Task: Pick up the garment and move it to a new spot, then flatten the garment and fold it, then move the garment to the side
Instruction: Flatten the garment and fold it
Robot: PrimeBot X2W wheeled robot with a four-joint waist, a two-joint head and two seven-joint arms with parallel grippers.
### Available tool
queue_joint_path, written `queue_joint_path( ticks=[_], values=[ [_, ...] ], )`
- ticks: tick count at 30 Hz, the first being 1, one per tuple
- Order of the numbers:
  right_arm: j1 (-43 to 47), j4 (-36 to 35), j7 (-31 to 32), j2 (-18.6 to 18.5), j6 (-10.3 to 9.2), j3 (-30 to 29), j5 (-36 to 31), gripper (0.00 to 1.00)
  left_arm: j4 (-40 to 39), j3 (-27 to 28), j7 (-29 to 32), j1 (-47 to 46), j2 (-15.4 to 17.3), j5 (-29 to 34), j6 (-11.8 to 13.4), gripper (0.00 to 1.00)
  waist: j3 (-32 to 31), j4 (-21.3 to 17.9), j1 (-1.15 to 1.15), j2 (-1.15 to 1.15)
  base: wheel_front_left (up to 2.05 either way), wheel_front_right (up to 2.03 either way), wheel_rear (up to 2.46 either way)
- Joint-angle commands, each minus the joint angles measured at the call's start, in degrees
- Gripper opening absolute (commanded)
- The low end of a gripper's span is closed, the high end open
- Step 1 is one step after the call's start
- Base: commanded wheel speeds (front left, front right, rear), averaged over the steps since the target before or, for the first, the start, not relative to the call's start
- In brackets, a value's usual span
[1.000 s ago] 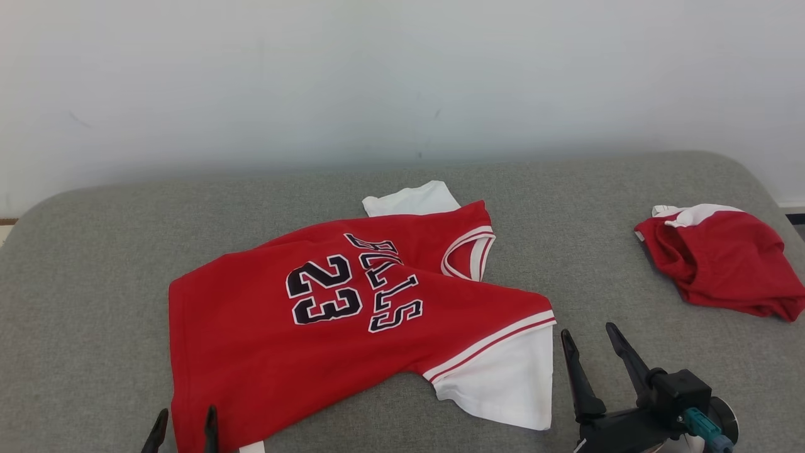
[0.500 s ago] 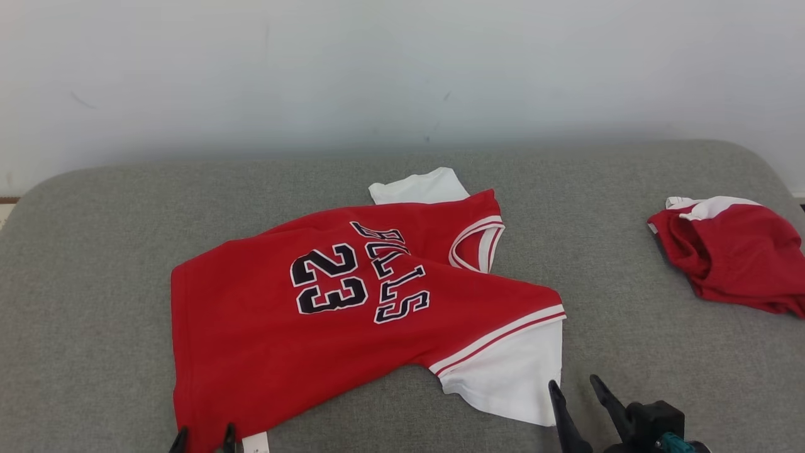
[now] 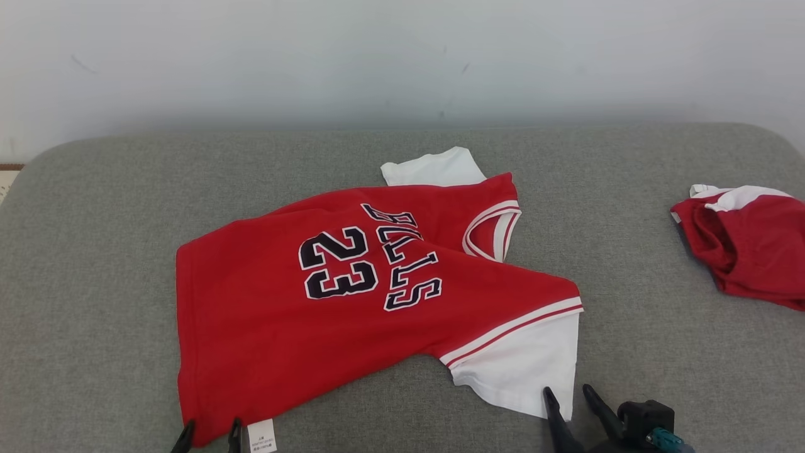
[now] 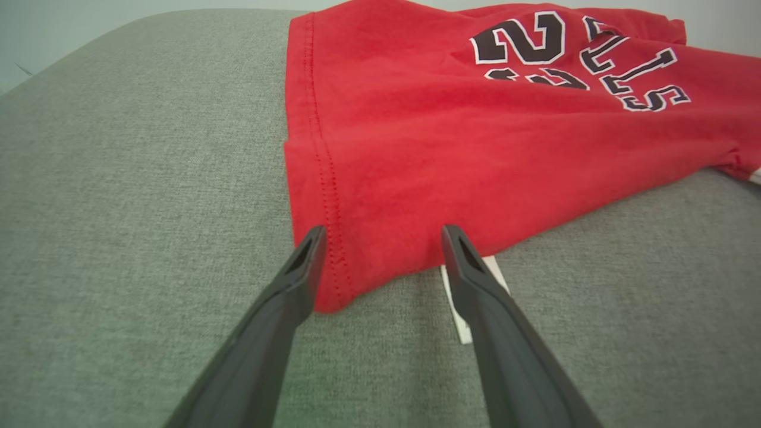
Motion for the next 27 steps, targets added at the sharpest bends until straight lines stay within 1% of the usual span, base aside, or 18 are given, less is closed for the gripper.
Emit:
queue_joint_path(
  ticks=[1,7,8,9,10,11,14,18,24,27],
  values=[
    [-0.71,0.53,-0.02,0.4,-0.04,-0.08,0.35,1.0,0.07,0.23,-0.05,-0.82,0.03,0.55,-0.23,1.0,0.51,0.33,0.0,0.0,0.0,0.0,0.0],
    [-2.25,3.66,0.1,0.9,-0.04,0.89,0.79,0.99,0.6,-0.03,-0.05,-1.56,0.03,0.77,-0.26,1.0,1.68,1.09,0.0,0.0,0.0,0.0,0.0],
    [-2.62,5.2,0.25,0.95,-0.01,1.42,0.84,0.48,0.78,-0.21,-0.05,-1.76,0.03,0.62,-0.27,1.0,1.82,1.27,0.0,0.0,0.0,0.0,0.0],
    [-2.63,5.72,0.3,0.97,-0.01,1.53,0.81,0.27,0.84,-0.27,-0.05,-1.77,0.03,0.48,-0.22,1.0,1.87,1.35,0.0,0.0,0.0,0.0,0.0],
    [-2.7,6.02,0.31,0.99,-0.01,1.58,0.87,0.02,0.89,-0.33,-0.05,-1.76,0.03,0.37,-0.15,1.0,1.91,1.4,0.0,0.0,0.0,0.0,0.0],
    [-2.81,6.33,0.32,0.92,-0.01,1.57,0.9,0.0,0.91,-0.4,-0.05,-1.74,0.02,0.26,-0.09,1.0,1.95,1.43,0.0,0.0,0.0,0.0,0.0],
    [-2.85,6.17,0.35,0.24,-0.05,0.73,0.89,0.0,0.97,-0.41,-0.05,-1.5,0.03,0.16,0.01,1.0,1.89,1.33,0.0,0.0,0.0,0.0,0.0],
    [-1.45,4.12,0.15,-0.92,-0.07,-0.89,0.41,0.0,1.05,-0.28,-0.05,-1.18,0.02,-0.76,0.08,1.0,1.59,0.85,0.0,0.0,0.0,0.0,0.0],
    [0.72,1.25,0.03,-2.06,-0.06,-3.02,-0.39,0.0,1.94,-0.04,-0.05,-0.81,0.03,-2.93,-0.17,1.0,1.48,-0.61,0.0,0.0,0.0,0.0,0.0],
    [1.27,0.2,0.02,-2.25,-0.06,-3.17,-0.67,0.0,2.05,0.36,-0.05,-0.86,0.02,-4.08,-0.26,1.0,1.64,-1.48,0.0,0.0,0.0,0.0,0.0]
  ],
)
